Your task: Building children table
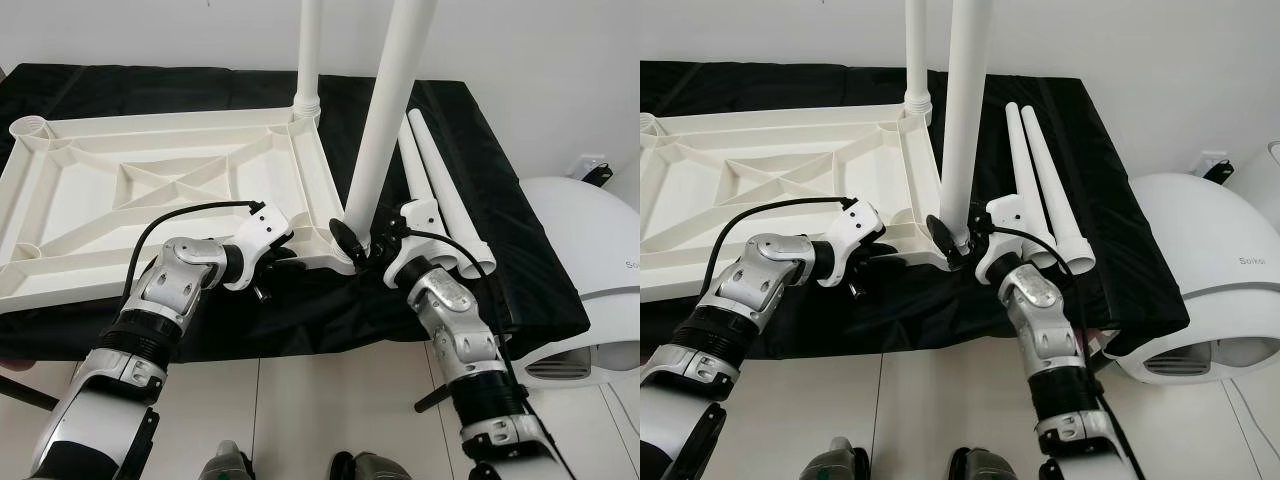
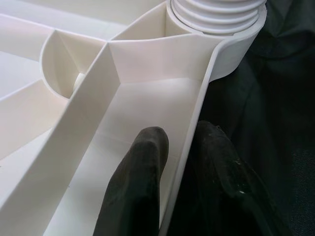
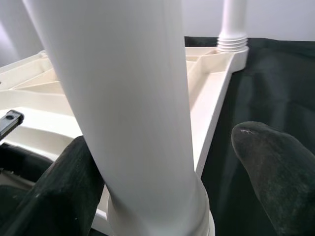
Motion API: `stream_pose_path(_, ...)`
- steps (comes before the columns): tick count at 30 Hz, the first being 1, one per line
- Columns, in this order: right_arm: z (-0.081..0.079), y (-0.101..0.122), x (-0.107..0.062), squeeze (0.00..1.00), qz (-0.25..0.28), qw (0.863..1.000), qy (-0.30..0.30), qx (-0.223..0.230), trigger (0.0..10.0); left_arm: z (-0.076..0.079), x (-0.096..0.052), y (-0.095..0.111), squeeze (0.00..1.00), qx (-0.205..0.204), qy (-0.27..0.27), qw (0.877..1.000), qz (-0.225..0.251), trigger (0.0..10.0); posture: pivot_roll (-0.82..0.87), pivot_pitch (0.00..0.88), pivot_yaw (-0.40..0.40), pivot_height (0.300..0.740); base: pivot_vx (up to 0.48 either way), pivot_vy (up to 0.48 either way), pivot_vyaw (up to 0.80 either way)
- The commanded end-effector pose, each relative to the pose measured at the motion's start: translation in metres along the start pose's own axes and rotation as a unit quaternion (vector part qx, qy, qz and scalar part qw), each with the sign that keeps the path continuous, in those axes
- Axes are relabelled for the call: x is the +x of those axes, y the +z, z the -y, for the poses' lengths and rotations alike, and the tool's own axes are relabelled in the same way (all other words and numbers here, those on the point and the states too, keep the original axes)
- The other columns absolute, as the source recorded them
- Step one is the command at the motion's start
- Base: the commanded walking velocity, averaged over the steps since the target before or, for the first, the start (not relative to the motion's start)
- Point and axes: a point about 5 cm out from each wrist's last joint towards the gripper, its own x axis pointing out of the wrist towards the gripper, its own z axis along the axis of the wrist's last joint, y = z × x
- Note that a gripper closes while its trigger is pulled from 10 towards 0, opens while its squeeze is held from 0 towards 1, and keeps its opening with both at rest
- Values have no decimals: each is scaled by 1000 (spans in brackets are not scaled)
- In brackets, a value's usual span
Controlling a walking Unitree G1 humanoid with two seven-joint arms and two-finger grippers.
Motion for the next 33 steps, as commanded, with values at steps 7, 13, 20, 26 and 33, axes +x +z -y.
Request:
stream_pose_path(7, 16, 6, 1, 0, 4, 998, 59, -7, 10000, 4, -3, -5, 0, -9, 6, 1000, 6, 0, 1, 122, -23, 740, 0, 0, 0)
stream_pose_path(13, 19, 5, 1, 0, -3, 993, 119, -7, 10000, 5, -2, -7, 0, -7, 1, 1000, -5, 10000, 4, 122, -23, 740, 0, 0, 0)
stream_pose_path(20, 18, 6, 7, 0, -17, 983, 184, -13, 10000, 6, -1, -7, 0, -7, 0, 1000, -5, 10000, 7, 121, -23, 740, 0, 0, 0)
stream_pose_path(26, 20, 7, 14, 0, -28, 978, 207, -24, 10000, 7, -1, -6, 0, -7, 0, 1000, -5, 10000, 10, 118, -23, 740, 0, 0, 0)
stream_pose_path(33, 27, 7, 20, 0, -33, 977, 207, -34, 10000, 10, -1, -5, 0, -4, -8, 1000, -3, 10000, 16, 112, -26, 740, 0, 0, 0)
